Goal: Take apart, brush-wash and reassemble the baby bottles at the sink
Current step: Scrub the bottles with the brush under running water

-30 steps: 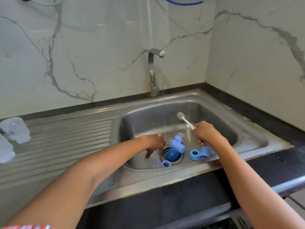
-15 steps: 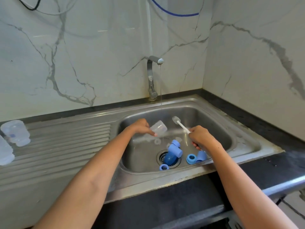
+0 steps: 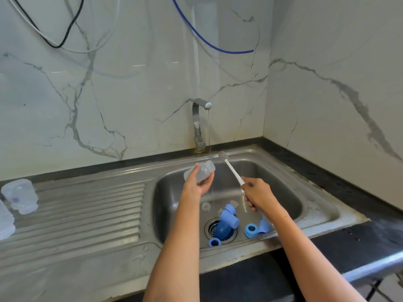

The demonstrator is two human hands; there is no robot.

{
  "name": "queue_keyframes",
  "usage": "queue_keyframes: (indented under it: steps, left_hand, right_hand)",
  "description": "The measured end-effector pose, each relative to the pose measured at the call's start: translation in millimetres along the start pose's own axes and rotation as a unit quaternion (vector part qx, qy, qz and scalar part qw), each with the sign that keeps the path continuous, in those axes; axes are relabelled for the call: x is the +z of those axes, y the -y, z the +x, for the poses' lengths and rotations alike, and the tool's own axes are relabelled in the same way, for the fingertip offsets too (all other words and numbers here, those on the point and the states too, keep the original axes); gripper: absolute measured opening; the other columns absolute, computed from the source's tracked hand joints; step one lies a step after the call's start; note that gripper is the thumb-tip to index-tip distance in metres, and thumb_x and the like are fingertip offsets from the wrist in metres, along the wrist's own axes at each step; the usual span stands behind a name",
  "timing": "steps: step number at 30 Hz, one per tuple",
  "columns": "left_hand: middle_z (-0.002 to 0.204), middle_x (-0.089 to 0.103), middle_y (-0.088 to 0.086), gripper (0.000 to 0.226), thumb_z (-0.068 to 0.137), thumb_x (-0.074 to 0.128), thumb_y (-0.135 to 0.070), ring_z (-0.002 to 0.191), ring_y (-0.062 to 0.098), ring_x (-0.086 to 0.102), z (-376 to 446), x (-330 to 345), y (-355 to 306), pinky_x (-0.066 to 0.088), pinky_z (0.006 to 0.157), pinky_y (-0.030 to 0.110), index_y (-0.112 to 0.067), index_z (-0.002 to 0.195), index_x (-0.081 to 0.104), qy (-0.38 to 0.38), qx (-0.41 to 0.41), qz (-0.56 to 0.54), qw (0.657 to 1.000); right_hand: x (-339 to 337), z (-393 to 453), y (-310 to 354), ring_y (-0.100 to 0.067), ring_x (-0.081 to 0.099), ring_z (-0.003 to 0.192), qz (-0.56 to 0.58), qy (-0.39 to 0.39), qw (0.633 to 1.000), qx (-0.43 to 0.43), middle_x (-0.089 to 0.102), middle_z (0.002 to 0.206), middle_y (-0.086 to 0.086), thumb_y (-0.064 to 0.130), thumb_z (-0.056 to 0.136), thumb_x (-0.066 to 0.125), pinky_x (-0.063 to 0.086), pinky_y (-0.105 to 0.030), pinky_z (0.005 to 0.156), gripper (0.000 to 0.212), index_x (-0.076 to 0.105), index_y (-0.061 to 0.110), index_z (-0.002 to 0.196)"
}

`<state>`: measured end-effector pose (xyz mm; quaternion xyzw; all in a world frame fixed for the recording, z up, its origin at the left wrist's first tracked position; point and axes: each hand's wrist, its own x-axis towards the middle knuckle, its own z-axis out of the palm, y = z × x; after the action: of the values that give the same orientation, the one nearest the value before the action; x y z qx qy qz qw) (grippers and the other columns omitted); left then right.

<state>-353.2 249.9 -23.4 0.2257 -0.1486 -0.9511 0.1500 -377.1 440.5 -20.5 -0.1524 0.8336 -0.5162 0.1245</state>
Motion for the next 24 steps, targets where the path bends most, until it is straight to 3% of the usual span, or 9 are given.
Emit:
queue_keyframes:
  steps: [2, 5, 8, 10, 12, 15, 18, 21, 24]
  left_hand:
    - [0.103, 0.055, 0.023, 0.045, 0.081, 0.074, -0.014, 0.108, 0.036, 0.058, 2, 3, 6, 0.053, 0.091, 0.041, -0.001, 0.114, 0.046, -0.01, 0.017, -0.02, 1.0]
    - [0.116, 0.057, 0.019, 0.059, 0.082, 0.074, -0.016, 0.112, 0.032, 0.059, 12, 2, 5, 0.053, 0.088, 0.037, -0.002, 0.131, 0.043, -0.025, 0.05, -0.04, 0.998]
    - [0.127, 0.056, 0.017, 0.061, 0.083, 0.072, -0.017, 0.116, 0.03, 0.057, 20, 0, 0, 0.052, 0.089, 0.036, -0.002, 0.135, 0.042, -0.026, 0.068, -0.024, 0.997]
    - [0.125, 0.057, 0.016, 0.055, 0.085, 0.07, -0.015, 0.118, 0.03, 0.056, 24, -1, -1, 0.051, 0.093, 0.037, -0.002, 0.13, 0.043, -0.031, 0.068, 0.035, 0.997]
    - [0.117, 0.058, 0.016, 0.044, 0.085, 0.07, -0.018, 0.115, 0.03, 0.057, 26, 0, -1, 0.049, 0.093, 0.036, -0.008, 0.12, 0.046, -0.047, 0.072, 0.16, 0.983]
    - [0.117, 0.061, 0.013, 0.051, 0.08, 0.074, -0.026, 0.097, 0.028, 0.058, 31, -1, -1, 0.046, 0.072, 0.036, -0.016, 0.125, 0.052, -0.069, 0.106, 0.364, 0.923]
    - [0.116, 0.063, 0.014, 0.056, 0.072, 0.079, -0.008, 0.09, 0.027, 0.061, 32, -4, -6, 0.045, 0.057, 0.028, -0.014, 0.124, 0.058, -0.046, 0.19, 0.429, 0.882]
    - [0.11, 0.064, 0.013, 0.057, 0.068, 0.082, -0.004, 0.095, 0.028, 0.062, 28, -7, -15, 0.05, 0.064, 0.026, -0.004, 0.121, 0.06, -0.041, 0.28, 0.508, 0.813]
    - [0.107, 0.064, 0.007, 0.055, 0.066, 0.085, -0.011, 0.095, 0.023, 0.061, 25, -10, -19, 0.053, 0.076, 0.03, -0.008, 0.116, 0.062, -0.039, 0.324, 0.601, 0.73]
  right_hand:
    - [0, -2, 1, -0.012, 0.041, 0.052, 0.005, -0.006, 1.0, -0.01, 0.052, 0.07, -0.005, 0.017, 0.099, 0.04, 0.039, -0.022, 0.042, 0.045, 0.044, 0.024, 0.143]
    - [-1, -2, 2, -0.011, 0.04, 0.051, 0.005, -0.016, 0.999, -0.028, 0.052, 0.07, -0.005, 0.019, 0.1, 0.041, 0.038, -0.021, 0.04, 0.043, 0.047, 0.026, 0.142]
    - [0, -2, 2, -0.011, 0.04, 0.049, -0.006, -0.021, 0.999, -0.05, 0.052, 0.069, -0.005, 0.02, 0.1, 0.041, 0.036, -0.02, 0.038, 0.042, 0.048, 0.027, 0.141]
    - [0, -2, 2, -0.01, 0.039, 0.047, -0.015, -0.024, 0.998, -0.064, 0.052, 0.067, -0.004, 0.02, 0.1, 0.042, 0.036, -0.019, 0.036, 0.042, 0.048, 0.027, 0.141]
    - [0, -3, 1, -0.01, 0.038, 0.046, -0.018, -0.033, 0.996, -0.08, 0.052, 0.066, -0.003, 0.019, 0.1, 0.043, 0.036, -0.019, 0.037, 0.042, 0.048, 0.027, 0.14]
    - [-2, -3, 0, -0.013, 0.038, 0.049, -0.03, -0.045, 0.994, -0.096, 0.052, 0.065, -0.002, 0.021, 0.099, 0.044, 0.035, -0.023, 0.04, 0.04, 0.05, 0.029, 0.138]
    - [-2, -3, -2, -0.015, 0.04, 0.054, -0.045, -0.041, 0.993, -0.097, 0.052, 0.065, 0.0, 0.023, 0.098, 0.046, 0.037, -0.027, 0.046, 0.038, 0.054, 0.031, 0.135]
    - [-6, -3, -5, -0.015, 0.04, 0.054, -0.038, -0.042, 0.995, -0.087, 0.052, 0.063, 0.004, 0.024, 0.097, 0.048, 0.038, -0.028, 0.049, 0.035, 0.06, 0.029, 0.13]
    - [-9, -6, -8, -0.013, 0.041, 0.054, -0.043, -0.045, 0.995, -0.079, 0.054, 0.062, 0.005, 0.023, 0.096, 0.049, 0.039, -0.027, 0.049, 0.034, 0.063, 0.027, 0.127]
